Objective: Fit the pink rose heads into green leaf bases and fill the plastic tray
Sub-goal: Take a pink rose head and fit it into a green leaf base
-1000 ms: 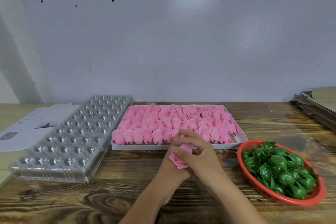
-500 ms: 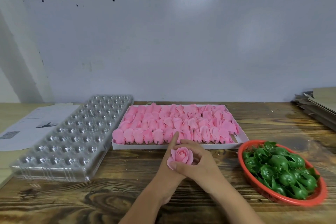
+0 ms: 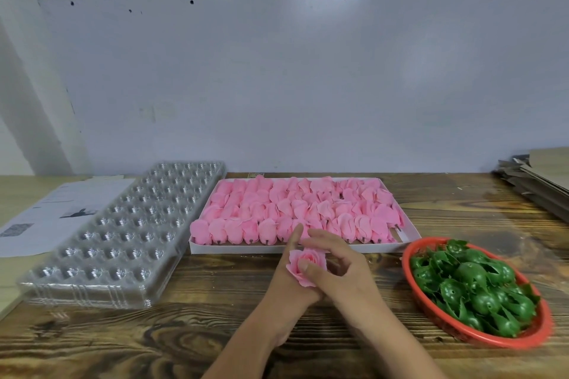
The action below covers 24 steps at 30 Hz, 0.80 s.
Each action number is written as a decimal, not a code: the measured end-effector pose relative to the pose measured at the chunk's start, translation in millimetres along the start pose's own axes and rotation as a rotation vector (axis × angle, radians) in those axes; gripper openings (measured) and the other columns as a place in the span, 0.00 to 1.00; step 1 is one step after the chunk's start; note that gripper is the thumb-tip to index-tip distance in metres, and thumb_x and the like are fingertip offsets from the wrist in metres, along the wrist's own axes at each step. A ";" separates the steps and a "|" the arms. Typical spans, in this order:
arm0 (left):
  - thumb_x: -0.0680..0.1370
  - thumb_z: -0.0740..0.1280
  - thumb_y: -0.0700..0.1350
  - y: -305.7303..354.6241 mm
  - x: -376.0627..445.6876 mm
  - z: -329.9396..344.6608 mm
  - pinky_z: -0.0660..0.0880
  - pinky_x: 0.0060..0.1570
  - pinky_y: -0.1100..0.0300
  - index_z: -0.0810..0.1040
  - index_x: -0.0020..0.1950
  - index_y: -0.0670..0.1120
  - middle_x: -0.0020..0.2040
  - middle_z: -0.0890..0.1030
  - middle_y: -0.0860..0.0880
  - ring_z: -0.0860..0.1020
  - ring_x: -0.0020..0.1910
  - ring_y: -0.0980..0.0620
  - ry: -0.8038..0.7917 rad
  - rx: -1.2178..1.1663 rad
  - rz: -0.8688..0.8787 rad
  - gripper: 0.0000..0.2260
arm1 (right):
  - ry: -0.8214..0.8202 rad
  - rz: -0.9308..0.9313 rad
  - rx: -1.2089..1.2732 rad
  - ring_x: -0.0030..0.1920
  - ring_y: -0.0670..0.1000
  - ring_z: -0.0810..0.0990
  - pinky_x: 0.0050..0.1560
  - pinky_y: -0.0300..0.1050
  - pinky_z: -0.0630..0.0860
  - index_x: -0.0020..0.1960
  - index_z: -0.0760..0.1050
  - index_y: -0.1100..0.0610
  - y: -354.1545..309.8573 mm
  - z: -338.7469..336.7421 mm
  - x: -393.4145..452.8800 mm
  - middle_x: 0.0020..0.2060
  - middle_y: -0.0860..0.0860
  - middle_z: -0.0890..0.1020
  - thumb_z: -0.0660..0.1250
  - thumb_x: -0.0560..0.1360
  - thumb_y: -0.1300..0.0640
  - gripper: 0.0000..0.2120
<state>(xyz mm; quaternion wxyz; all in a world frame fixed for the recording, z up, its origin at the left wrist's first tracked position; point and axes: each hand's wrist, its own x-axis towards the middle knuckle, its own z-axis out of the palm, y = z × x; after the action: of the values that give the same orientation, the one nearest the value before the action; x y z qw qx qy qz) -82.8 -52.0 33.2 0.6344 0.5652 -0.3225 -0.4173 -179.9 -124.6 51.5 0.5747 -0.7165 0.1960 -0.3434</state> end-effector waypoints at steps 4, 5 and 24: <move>0.74 0.73 0.28 6.4 -4.7 2.5 0.73 0.70 0.42 0.60 0.76 0.61 0.70 0.75 0.48 0.77 0.68 0.48 -0.015 0.041 -0.005 0.42 | -0.014 0.000 0.005 0.59 0.34 0.77 0.54 0.27 0.73 0.50 0.86 0.47 5.5 -0.2 -0.4 0.60 0.40 0.79 0.77 0.70 0.60 0.11; 0.76 0.71 0.28 9.6 -4.8 4.0 0.71 0.71 0.43 0.62 0.73 0.60 0.69 0.76 0.47 0.77 0.68 0.48 0.012 0.074 0.002 0.37 | -0.011 0.009 0.017 0.59 0.36 0.78 0.55 0.30 0.74 0.51 0.86 0.49 7.7 -0.3 -0.8 0.60 0.41 0.80 0.77 0.70 0.61 0.11; 0.64 0.80 0.52 -15.7 9.3 -0.8 0.78 0.58 0.66 0.60 0.79 0.57 0.68 0.76 0.53 0.78 0.63 0.63 0.017 0.140 0.110 0.47 | -0.037 0.026 -0.132 0.64 0.36 0.73 0.64 0.37 0.73 0.52 0.83 0.42 -1.5 6.2 3.7 0.64 0.37 0.74 0.80 0.66 0.54 0.17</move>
<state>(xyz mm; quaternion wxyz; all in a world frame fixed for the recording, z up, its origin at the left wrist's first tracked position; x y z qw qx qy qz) -80.5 -60.2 16.9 0.6182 0.5931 -0.3760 -0.3532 -173.1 -122.4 53.3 0.5340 -0.7566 0.2168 -0.3090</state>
